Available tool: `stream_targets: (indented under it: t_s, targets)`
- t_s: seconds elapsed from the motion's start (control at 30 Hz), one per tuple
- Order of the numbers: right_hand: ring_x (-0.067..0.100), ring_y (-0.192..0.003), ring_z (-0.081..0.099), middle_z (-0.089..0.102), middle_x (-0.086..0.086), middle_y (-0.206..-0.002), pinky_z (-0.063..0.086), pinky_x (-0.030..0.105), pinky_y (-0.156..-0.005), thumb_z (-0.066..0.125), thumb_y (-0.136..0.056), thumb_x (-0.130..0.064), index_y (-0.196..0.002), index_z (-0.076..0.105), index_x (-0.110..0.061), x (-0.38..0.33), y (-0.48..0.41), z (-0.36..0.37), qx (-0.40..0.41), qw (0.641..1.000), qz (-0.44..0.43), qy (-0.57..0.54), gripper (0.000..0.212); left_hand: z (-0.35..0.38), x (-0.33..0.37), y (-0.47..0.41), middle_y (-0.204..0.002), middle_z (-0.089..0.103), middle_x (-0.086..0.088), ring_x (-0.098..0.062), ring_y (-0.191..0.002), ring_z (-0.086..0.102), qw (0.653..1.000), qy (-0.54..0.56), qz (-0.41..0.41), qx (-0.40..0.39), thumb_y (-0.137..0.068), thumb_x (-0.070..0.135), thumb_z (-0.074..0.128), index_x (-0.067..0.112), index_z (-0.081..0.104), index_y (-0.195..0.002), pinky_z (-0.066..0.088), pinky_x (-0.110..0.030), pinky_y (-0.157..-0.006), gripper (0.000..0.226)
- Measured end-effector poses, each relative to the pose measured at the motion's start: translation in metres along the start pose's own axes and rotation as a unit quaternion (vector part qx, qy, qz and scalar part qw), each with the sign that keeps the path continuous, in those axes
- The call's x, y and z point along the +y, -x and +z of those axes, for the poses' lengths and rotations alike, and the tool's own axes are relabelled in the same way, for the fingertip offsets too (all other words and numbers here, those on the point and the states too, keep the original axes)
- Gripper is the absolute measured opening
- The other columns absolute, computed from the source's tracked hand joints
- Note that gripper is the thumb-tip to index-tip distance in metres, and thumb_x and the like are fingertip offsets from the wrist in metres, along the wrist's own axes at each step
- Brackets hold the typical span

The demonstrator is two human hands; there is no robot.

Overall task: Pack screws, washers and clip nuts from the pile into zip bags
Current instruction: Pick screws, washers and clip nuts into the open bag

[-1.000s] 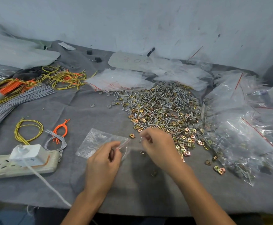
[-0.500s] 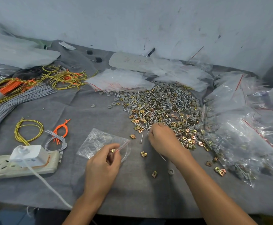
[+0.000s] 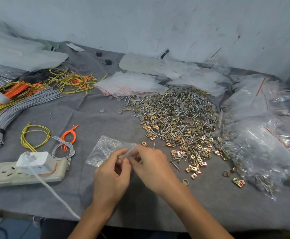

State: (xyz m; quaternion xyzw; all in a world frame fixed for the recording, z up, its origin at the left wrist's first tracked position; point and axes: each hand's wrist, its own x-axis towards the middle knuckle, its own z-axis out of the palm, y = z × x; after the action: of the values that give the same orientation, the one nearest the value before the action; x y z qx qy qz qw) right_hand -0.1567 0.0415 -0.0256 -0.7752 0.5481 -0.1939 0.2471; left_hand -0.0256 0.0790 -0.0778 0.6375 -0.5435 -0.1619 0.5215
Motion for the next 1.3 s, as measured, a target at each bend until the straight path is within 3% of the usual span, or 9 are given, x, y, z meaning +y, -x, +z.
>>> stream_targets:
  t_s: [0.1,0.23,0.33,0.5,0.67,0.8,0.97,1.1,1.3]
  targets:
    - [-0.001,-0.089,0.065,0.073,-0.013,-0.1,0.049,0.016,-0.081,0.07,-0.089,-0.032,-0.112,0.067,-0.031,0.007,0.0,0.0,-0.007,0.995,0.013,-0.1,0.023,-0.002,0.001,0.0,-0.068,0.061,0.008,-0.008,-0.062,0.059,1.0,0.025,-0.011,0.003,-0.083,0.042,0.054,0.029,0.071,-0.11,0.047,-0.023,-0.063,0.035]
    - [0.001,-0.079,0.067,0.075,-0.01,-0.087,0.055,0.03,-0.078,0.071,-0.086,-0.016,-0.092,0.07,-0.03,0.02,-0.012,-0.006,0.043,0.963,0.054,-0.259,0.015,0.0,0.001,0.0,-0.067,0.061,0.007,-0.009,-0.059,0.058,0.999,0.027,-0.017,0.003,-0.084,0.031,0.058,0.025,0.072,-0.111,0.046,-0.022,-0.062,0.031]
    - [0.006,-0.073,0.062,0.067,-0.013,-0.075,0.043,0.029,-0.066,0.066,-0.091,-0.027,-0.085,0.064,-0.029,0.04,-0.028,-0.018,0.11,0.986,0.094,-0.087,0.007,0.001,0.002,0.0,-0.066,0.059,0.007,-0.008,-0.056,0.055,0.999,0.028,-0.025,0.004,-0.083,0.026,0.059,0.024,0.073,-0.111,0.046,-0.022,-0.062,0.031]
    - [0.032,-0.084,0.062,0.064,0.002,-0.083,0.044,0.036,-0.068,0.054,-0.096,-0.052,-0.087,0.056,-0.019,0.053,-0.044,-0.018,-0.001,0.979,0.128,0.161,0.035,0.0,0.004,0.0,-0.068,0.058,0.008,-0.007,-0.055,0.053,0.999,0.034,-0.025,-0.005,-0.083,0.032,0.056,0.024,0.073,-0.111,0.048,-0.028,-0.063,0.033]
    - [0.035,-0.083,0.063,0.066,0.008,-0.083,0.046,0.037,-0.069,0.05,-0.099,-0.032,-0.078,0.053,-0.014,0.047,-0.04,-0.029,-0.023,0.98,0.111,0.164,0.028,0.001,0.003,0.0,-0.065,0.057,0.009,-0.006,-0.056,0.054,0.999,0.03,-0.031,-0.008,-0.083,0.027,0.058,0.025,0.072,-0.112,0.051,-0.032,-0.065,0.032]
    - [0.019,-0.068,0.061,0.065,0.001,-0.067,0.048,0.034,-0.066,0.058,-0.094,-0.042,-0.077,0.063,-0.015,0.031,-0.017,-0.043,-0.024,0.998,0.058,0.016,0.033,0.001,0.004,0.0,-0.066,0.058,0.01,-0.006,-0.057,0.054,0.999,0.034,-0.023,-0.004,-0.083,0.037,0.053,0.026,0.072,-0.111,0.049,-0.029,-0.065,0.035]
    - [0.032,-0.087,0.063,0.067,0.004,-0.078,0.049,0.036,-0.071,0.059,-0.084,-0.047,-0.068,0.059,-0.017,0.0,-0.013,-0.026,-0.081,0.992,0.047,0.086,0.034,0.0,0.003,0.0,-0.07,0.059,0.009,-0.008,-0.057,0.054,0.999,0.04,-0.022,-0.019,-0.081,0.044,0.05,0.027,0.07,-0.115,0.051,-0.031,-0.064,0.043]
    - [0.037,-0.088,0.061,0.063,0.005,-0.079,0.039,0.035,-0.066,0.055,-0.088,-0.051,-0.071,0.057,-0.019,-0.008,-0.018,-0.016,-0.036,0.993,0.049,0.104,0.036,0.0,0.003,0.0,-0.068,0.058,0.008,-0.008,-0.059,0.057,1.0,0.021,-0.013,-0.017,-0.084,0.031,0.056,0.025,0.071,-0.113,0.051,-0.034,-0.065,0.034]
    - [0.023,-0.073,0.064,0.067,-0.004,-0.071,0.049,0.033,-0.064,0.057,-0.092,-0.044,-0.082,0.067,-0.023,0.019,-0.032,-0.029,0.034,0.996,0.061,0.063,0.026,0.001,0.004,0.0,-0.067,0.058,0.007,-0.009,-0.057,0.056,0.999,0.04,-0.025,-0.014,-0.083,0.035,0.055,0.027,0.071,-0.112,0.051,-0.032,-0.064,0.035]
